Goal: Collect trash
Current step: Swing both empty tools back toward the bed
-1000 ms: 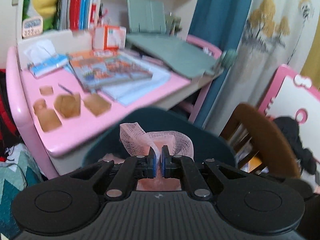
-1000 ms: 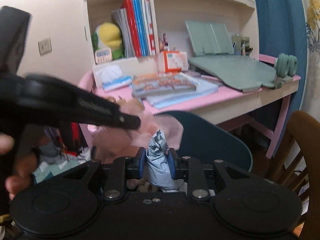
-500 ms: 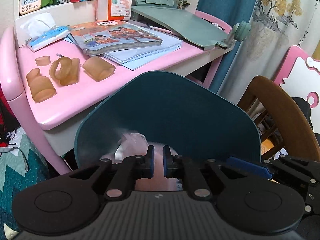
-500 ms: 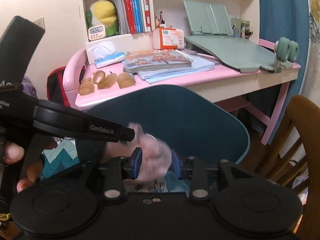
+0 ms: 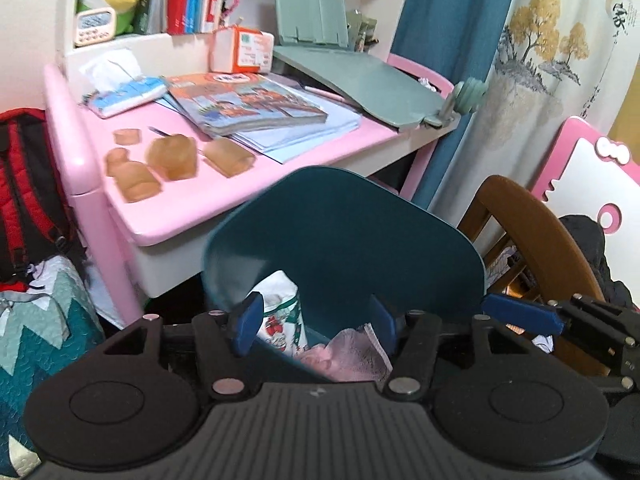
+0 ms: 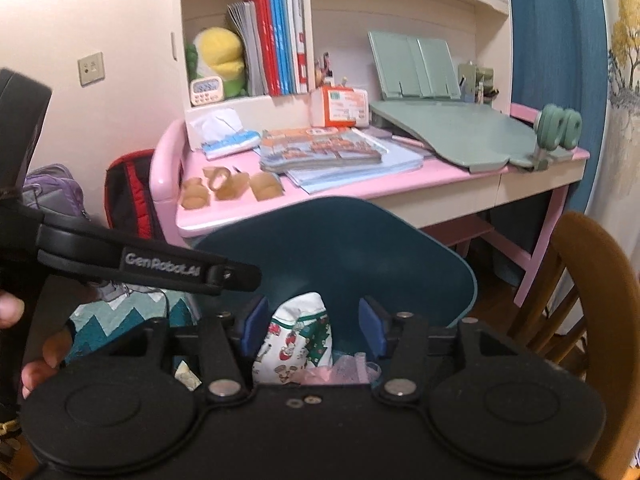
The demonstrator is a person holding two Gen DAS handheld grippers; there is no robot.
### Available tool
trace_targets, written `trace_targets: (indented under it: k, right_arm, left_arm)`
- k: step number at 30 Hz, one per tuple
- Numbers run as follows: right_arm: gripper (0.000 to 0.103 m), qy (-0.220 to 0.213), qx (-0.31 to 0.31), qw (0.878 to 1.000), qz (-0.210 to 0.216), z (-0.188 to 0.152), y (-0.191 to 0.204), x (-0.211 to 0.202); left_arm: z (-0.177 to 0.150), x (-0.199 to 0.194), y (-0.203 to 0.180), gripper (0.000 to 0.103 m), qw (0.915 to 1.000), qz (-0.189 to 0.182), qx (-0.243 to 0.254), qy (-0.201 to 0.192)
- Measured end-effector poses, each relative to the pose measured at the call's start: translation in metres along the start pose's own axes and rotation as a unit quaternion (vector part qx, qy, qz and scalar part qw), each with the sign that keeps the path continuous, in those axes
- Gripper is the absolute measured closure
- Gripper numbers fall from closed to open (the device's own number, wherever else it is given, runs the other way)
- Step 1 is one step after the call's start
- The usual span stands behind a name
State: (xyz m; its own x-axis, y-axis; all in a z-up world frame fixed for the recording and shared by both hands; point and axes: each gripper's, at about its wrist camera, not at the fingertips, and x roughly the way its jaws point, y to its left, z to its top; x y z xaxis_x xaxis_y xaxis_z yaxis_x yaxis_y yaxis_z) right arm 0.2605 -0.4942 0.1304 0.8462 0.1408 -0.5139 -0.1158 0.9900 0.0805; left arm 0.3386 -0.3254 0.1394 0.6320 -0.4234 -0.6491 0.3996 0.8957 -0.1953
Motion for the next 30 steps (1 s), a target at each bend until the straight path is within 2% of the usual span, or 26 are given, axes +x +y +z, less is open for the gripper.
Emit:
trace_targets:
  k: [3, 8, 11, 13, 19, 23, 25, 27, 30]
  right_arm:
    - [0.051, -0.012, -0.009, 1.000, 0.008, 0.002, 0.010, -0.015]
    - [0.051, -0.027, -0.019, 0.999, 0.027, 0.005, 0.034, -0.033]
    - [0.051, -0.035, -0.028, 0.998, 0.040, 0.005, 0.051, -0.040]
    - [0.051, -0.041, -0.035, 0.997, 0.049, 0.005, 0.065, -0.045]
    - [0.051, -0.054, -0.047, 0.993, 0.089, 0.001, 0.108, -0.052]
    - [0.051, -0.043, -0.057, 0.989, 0.127, -0.005, 0.143, -0.046]
    - [0.051, -0.038, -0.064, 0.986, 0.147, -0.008, 0.162, -0.042]
    - [0.051, -0.031, -0.070, 0.983, 0.165, -0.014, 0.180, -0.039]
    - [0.051, -0.015, -0.085, 0.977, 0.195, -0.022, 0.210, -0.028]
  left_arm:
    - [-0.006, -0.022, 0.010, 0.033, 0.9999, 0.008, -0.002, -0.015]
    - [-0.021, -0.062, 0.029, 0.032, 0.9990, 0.026, 0.000, -0.037]
    - [-0.034, -0.085, 0.043, 0.023, 0.9984, 0.034, -0.001, -0.045]
    - [-0.043, -0.100, 0.053, 0.023, 0.9982, 0.039, -0.004, -0.045]
    - [-0.071, -0.144, 0.090, 0.020, 0.9965, 0.054, -0.033, -0.054]
    - [-0.091, -0.172, 0.119, 0.020, 0.9942, 0.072, -0.048, -0.065]
    - [-0.102, -0.183, 0.137, 0.016, 0.9924, 0.084, -0.061, -0.067]
    - [-0.114, -0.193, 0.155, 0.008, 0.9897, 0.101, -0.073, -0.070]
    - [-0.135, -0.206, 0.183, 0.004, 0.9860, 0.119, -0.086, -0.079]
